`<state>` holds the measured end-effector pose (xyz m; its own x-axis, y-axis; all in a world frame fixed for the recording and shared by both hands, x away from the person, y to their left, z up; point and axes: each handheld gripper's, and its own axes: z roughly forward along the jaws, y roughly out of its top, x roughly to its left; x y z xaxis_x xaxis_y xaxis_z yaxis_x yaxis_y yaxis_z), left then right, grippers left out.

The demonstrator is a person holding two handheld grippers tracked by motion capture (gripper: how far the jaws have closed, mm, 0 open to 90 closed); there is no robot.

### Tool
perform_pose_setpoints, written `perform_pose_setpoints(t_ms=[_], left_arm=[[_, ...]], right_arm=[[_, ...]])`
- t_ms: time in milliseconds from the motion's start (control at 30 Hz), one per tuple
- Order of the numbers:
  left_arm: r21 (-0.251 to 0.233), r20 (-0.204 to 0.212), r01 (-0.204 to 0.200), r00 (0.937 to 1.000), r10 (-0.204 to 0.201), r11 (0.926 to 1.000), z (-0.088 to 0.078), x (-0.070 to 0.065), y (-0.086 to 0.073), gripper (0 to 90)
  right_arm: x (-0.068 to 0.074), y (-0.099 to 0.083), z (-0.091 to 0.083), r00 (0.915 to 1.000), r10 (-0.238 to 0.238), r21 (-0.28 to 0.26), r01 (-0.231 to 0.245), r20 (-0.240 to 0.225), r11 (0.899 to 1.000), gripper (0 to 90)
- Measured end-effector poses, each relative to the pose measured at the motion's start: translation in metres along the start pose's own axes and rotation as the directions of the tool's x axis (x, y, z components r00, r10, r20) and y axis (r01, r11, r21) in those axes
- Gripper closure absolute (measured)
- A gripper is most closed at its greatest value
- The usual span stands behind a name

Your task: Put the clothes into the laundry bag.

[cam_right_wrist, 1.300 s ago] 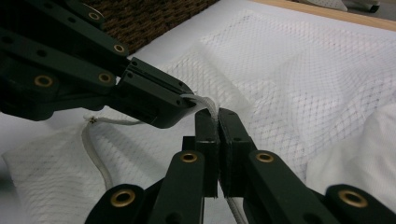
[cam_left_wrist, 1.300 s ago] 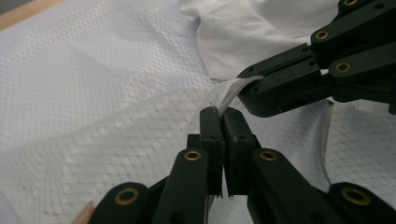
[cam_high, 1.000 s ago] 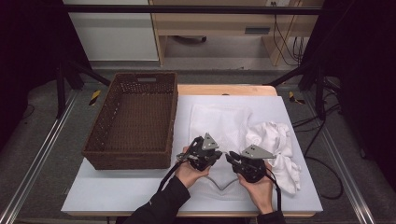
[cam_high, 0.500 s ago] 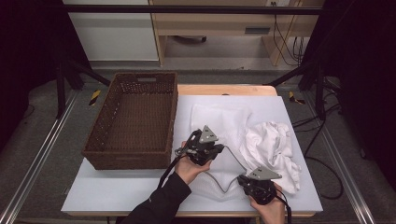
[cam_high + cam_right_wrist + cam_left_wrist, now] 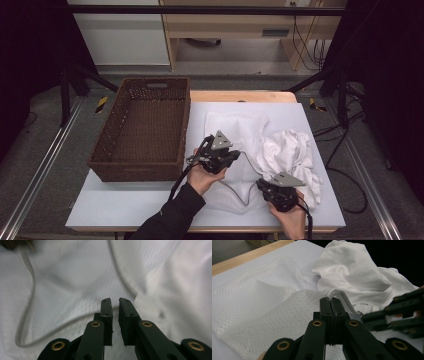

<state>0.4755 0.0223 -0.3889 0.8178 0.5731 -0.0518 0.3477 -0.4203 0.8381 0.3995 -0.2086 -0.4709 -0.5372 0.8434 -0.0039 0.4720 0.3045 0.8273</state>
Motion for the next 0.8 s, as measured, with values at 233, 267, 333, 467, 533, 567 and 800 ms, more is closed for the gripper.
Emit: perform_pose_setpoints(t_ms=[233,267,333,467,533,567,800], left_arm=[[0.011,-0.005,0.006,1.0,-0.006,0.9999,0.002,0.004,-0.003,89.4],[0.009,-0.005,0.006,1.0,-0.006,0.9999,0.001,0.004,-0.004,89.4],[0.011,-0.004,0.008,1.0,-0.008,0.9999,0.001,0.005,-0.004,89.4],[0.011,-0.004,0.012,0.9999,-0.012,0.9999,0.001,0.006,-0.006,89.4],[0.012,-0.005,0.012,0.9999,-0.012,0.9999,0.001,0.006,-0.006,89.4],[0.013,-0.005,0.012,0.9999,-0.012,0.9998,0.002,0.006,-0.006,89.4],[0.022,-0.012,0.023,0.9997,-0.023,0.9995,0.004,0.006,-0.006,89.4]], right_arm=[[-0.035,0.032,-0.044,0.9701,0.105,-0.21,-0.058,0.219,0.976,43.1],[-0.043,0.035,-0.044,0.9596,0.128,-0.229,-0.069,0.251,0.971,37.0],[-0.059,0.039,-0.037,0.943,0.17,-0.218,-0.109,0.286,0.97,28.9],[-0.08,0.043,-0.013,0.9295,0.207,-0.174,-0.159,0.305,0.972,29.7],[-0.086,0.042,-0.001,0.9289,0.22,-0.142,-0.185,0.298,0.972,37.7],[-0.087,0.041,0.004,0.9313,0.218,-0.124,-0.189,0.292,0.974,45.8],[-0.083,0.039,-0.008,0.9472,0.243,-0.165,-0.21,0.209,0.964,78.5]])
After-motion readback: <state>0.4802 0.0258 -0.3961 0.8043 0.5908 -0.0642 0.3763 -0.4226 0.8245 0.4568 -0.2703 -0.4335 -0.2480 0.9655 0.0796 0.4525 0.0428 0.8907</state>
